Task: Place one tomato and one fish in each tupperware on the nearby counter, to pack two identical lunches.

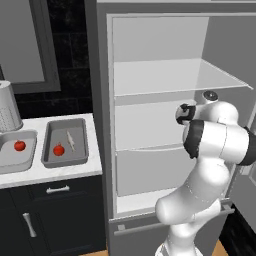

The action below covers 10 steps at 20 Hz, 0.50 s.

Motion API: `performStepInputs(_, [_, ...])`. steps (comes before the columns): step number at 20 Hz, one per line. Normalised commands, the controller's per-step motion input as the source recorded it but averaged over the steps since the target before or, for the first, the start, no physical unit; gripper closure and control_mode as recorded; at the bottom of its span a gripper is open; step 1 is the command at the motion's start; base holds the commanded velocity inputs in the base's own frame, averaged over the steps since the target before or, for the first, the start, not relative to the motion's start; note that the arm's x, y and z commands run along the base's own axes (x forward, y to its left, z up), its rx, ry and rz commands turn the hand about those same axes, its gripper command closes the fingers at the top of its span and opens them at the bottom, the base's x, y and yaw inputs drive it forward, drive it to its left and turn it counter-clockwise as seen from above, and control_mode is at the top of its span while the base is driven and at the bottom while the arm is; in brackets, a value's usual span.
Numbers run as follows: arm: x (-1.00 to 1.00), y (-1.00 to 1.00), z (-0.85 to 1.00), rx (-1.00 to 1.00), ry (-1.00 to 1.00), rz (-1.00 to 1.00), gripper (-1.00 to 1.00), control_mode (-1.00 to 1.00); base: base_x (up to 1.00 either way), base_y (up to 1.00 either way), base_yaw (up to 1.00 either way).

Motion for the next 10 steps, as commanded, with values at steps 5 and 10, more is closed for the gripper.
performStepInputs(5, [-0.92, 0.00, 0.00, 0.01, -0.11, 0.00, 1.00, -1.00, 0.00, 0.00, 0.00])
performStepInputs(10, [-1.00, 0.00, 0.38, 0.01, -0.29, 0.00, 1.00, -1.00, 0.00, 0.00, 0.00])
